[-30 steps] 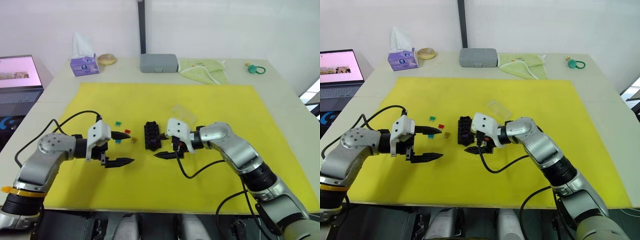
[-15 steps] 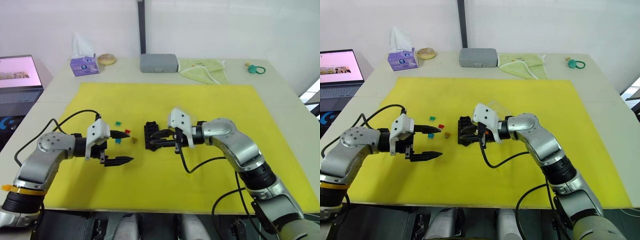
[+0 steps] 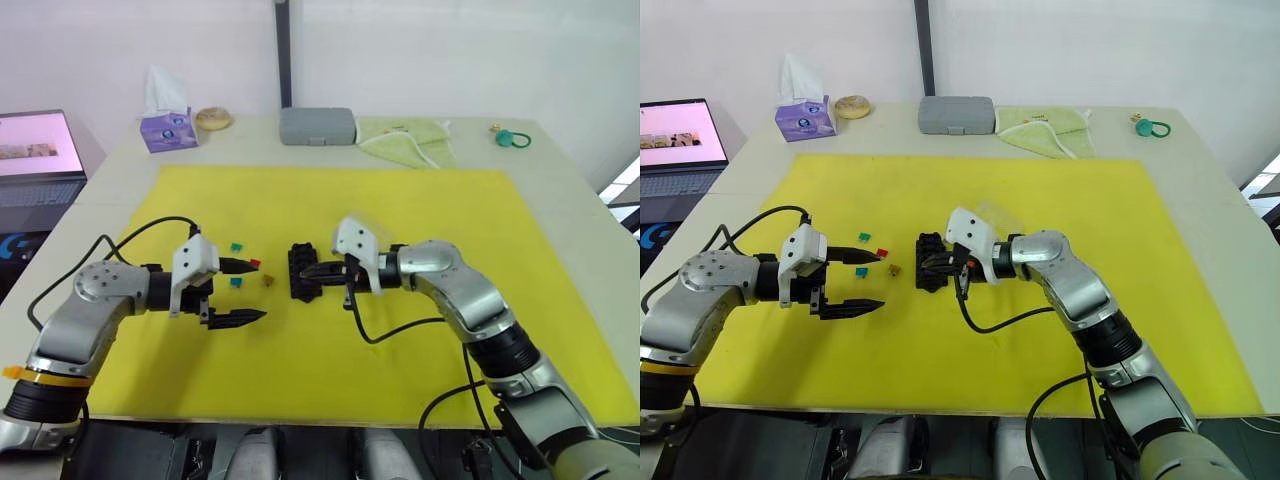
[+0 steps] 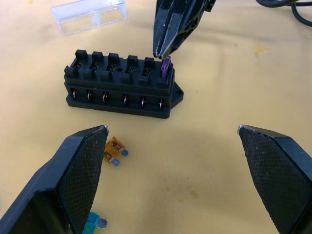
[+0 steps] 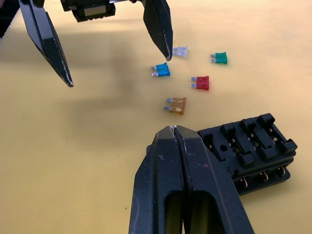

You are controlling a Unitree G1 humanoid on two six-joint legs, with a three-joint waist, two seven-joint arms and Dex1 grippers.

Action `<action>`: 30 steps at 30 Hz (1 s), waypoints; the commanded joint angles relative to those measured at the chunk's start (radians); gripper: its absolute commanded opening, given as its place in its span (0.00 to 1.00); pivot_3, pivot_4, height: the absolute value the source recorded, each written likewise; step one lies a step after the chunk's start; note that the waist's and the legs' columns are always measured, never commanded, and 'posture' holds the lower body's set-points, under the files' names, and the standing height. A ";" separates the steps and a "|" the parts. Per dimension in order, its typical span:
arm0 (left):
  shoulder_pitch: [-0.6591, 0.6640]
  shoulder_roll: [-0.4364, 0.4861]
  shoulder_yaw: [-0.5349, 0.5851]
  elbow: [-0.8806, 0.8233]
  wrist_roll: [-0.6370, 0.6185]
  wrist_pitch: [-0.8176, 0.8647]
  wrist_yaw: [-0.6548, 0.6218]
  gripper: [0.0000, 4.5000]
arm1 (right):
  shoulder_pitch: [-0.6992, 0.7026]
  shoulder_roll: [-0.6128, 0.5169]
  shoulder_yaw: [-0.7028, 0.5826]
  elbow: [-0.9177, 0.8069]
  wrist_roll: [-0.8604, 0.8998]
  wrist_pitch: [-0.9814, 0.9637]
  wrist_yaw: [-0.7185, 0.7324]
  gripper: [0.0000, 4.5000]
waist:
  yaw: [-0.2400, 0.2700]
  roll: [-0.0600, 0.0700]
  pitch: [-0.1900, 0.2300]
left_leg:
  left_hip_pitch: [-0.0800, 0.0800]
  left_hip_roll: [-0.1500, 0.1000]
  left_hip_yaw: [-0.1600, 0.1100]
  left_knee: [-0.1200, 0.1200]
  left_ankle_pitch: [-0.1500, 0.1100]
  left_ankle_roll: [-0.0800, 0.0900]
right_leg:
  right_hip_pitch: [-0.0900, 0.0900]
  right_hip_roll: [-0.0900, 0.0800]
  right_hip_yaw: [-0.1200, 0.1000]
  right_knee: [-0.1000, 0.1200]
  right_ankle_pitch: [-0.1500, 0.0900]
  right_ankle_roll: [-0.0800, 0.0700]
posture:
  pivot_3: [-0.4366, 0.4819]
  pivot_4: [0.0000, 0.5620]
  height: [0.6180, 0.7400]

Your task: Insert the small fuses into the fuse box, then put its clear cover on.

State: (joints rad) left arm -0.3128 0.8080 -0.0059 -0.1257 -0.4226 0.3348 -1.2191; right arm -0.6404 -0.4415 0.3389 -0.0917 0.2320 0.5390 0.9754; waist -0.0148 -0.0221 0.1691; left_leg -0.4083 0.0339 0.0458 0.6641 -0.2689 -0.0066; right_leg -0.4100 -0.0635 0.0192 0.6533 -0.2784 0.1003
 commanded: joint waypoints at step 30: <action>-0.020 0.006 0.018 0.002 0.006 -0.028 0.014 1.00 | 0.065 0.012 0.028 0.088 -0.090 -0.091 -0.047 0.01 | 0.000 0.000 0.000 | 0.001 0.000 0.000 0.000 0.000 0.000 | 0.001 0.000 0.000 0.000 0.000 0.000 | 0.48 0.27 0.97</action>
State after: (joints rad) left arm -0.3171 0.8051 -0.0060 -0.1190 -0.4211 0.3219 -1.2057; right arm -0.5967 -0.4295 0.3543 -0.0344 0.1692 0.4301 0.9381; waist -0.0149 -0.0222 0.1690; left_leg -0.4075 0.0339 0.0457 0.6642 -0.2689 -0.0066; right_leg -0.4091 -0.0634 0.0191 0.6534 -0.2784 0.1003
